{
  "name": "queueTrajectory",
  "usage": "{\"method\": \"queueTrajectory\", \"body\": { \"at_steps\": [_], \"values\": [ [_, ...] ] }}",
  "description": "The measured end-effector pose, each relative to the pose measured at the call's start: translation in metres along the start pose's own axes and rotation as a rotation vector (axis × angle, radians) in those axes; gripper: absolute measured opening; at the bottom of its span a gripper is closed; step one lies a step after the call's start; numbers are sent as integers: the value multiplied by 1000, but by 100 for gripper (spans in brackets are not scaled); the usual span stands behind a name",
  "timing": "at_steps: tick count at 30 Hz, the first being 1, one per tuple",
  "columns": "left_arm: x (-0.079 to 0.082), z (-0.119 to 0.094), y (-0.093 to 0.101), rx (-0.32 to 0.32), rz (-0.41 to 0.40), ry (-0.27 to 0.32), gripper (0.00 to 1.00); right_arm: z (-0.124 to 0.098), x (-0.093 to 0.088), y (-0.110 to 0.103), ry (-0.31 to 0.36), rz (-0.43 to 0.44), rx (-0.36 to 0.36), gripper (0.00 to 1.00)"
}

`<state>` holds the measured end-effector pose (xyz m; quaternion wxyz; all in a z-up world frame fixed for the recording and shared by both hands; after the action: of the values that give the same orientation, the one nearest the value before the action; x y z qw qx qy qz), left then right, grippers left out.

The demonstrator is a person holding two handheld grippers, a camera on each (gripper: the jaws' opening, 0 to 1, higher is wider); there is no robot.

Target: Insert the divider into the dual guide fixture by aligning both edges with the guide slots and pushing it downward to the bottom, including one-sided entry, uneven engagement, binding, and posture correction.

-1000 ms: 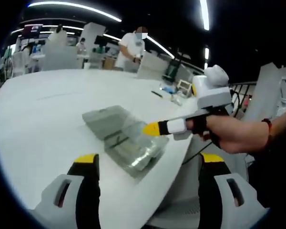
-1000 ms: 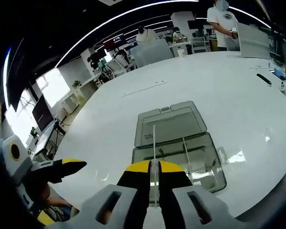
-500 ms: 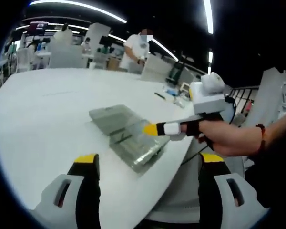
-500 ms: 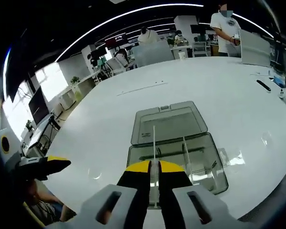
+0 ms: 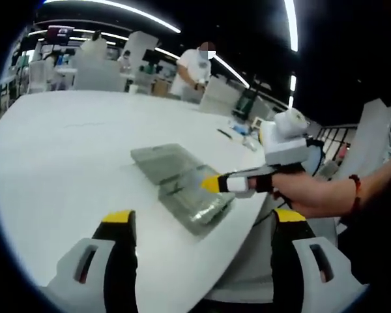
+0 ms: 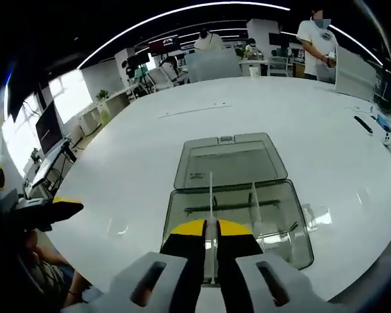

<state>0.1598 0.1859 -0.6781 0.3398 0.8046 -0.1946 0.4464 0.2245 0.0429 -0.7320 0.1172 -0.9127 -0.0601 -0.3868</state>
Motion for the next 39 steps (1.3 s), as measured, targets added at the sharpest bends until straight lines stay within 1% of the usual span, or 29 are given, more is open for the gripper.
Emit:
{"method": "queueTrajectory", "body": {
  "at_steps": [1,8,12,21,24,26,30,31,34,39],
  "values": [
    [0,0,-1,2,-3,2,84,0,0,1,1,-11,-11,0],
    [3,3,-2,-5,0,1,83,-4,4,1,19,-12,-18,0],
    [4,5,-1,-10,5,-3,83,-5,6,3,25,1,-21,0],
    [9,2,-2,0,9,7,82,-1,3,2,9,-4,-18,0],
    [9,2,-4,4,0,9,82,2,-1,0,-18,-29,-13,0],
    [9,2,-4,5,0,9,82,4,-2,0,-37,-28,-10,0],
    [10,3,-5,11,-6,20,82,3,1,3,-59,-6,1,0],
    [10,4,-6,13,-11,24,82,4,0,4,-79,6,13,0],
    [10,4,-6,19,-22,32,82,5,0,4,-102,8,21,0],
    [9,4,-8,28,-37,43,82,7,-1,3,-133,-20,31,0]
  ]
}}
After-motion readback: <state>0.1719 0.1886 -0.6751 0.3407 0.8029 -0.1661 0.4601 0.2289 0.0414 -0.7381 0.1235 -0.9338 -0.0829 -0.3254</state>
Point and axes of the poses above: the point that each gripper's makers call its tool centre point, and the gripper's own axes: z roughly forward along the fingers, y roughly to its right, x roughly out of its top, the point moved 4 cm from there along -z, roughly backward along the fingers, and after that the axes turned 1 degree about z, right-handed, at the moved point
